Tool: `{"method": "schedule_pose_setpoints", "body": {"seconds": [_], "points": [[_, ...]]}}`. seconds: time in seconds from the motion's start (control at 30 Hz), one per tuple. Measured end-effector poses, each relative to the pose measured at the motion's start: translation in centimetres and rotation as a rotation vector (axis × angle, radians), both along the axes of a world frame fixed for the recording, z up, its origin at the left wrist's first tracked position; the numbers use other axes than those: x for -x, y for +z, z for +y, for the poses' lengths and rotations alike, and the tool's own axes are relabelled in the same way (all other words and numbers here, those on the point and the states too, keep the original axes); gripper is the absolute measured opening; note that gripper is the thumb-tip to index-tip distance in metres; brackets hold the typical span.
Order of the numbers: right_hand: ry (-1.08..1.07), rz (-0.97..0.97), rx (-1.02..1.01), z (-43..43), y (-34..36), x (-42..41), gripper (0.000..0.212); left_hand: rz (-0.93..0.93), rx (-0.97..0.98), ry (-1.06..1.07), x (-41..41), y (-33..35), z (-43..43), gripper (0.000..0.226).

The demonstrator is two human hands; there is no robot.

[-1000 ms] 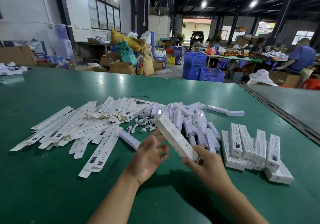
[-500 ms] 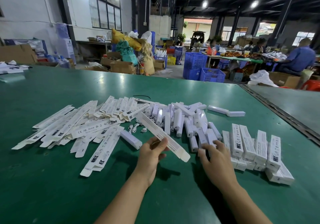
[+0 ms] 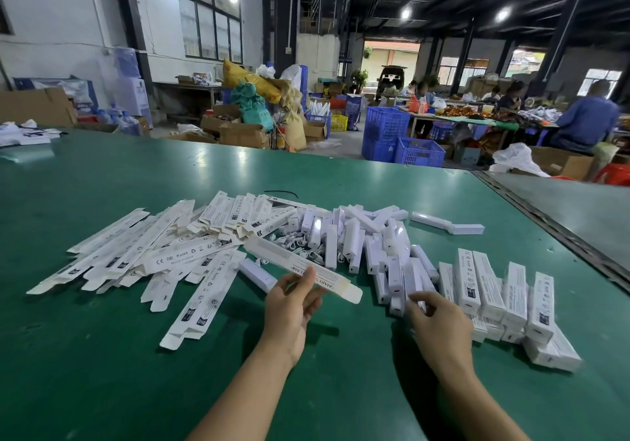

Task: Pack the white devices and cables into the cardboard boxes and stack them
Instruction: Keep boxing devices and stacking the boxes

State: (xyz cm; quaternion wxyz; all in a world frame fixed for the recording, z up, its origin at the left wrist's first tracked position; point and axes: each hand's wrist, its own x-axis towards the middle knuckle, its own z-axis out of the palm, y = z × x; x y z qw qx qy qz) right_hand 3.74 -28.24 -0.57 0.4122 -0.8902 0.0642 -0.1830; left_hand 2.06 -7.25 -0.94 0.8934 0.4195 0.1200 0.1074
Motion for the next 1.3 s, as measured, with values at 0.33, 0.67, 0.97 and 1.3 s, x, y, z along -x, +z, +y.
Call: {"method": "schedule_pose_setpoints", "body": {"seconds": [0.33, 0.67, 0.97, 1.3], "points": [[0.305, -0.126, -0.492, 1.7, 0.7, 1.2, 0.021, 0.029, 0.069, 0.146, -0.6, -0.1, 0.6, 0.015], [0.417, -0.054, -0.461, 2.4, 0.2, 1.6, 0.03, 0.033, 0.071, 0.168, -0.6, 0.1, 0.8, 0.018], [0.399, -0.037, -0.421, 2.0, 0.3, 1.4, 0.022, 0.024, -0.058, 0.132, -0.3, 0.0, 0.2, 0.027], [0.332, 0.003, -0.62, 2.4, 0.7, 1.5, 0.019, -0.045, -0.193, 0.001, 0.1, 0.1, -0.7, 0.042]]}}
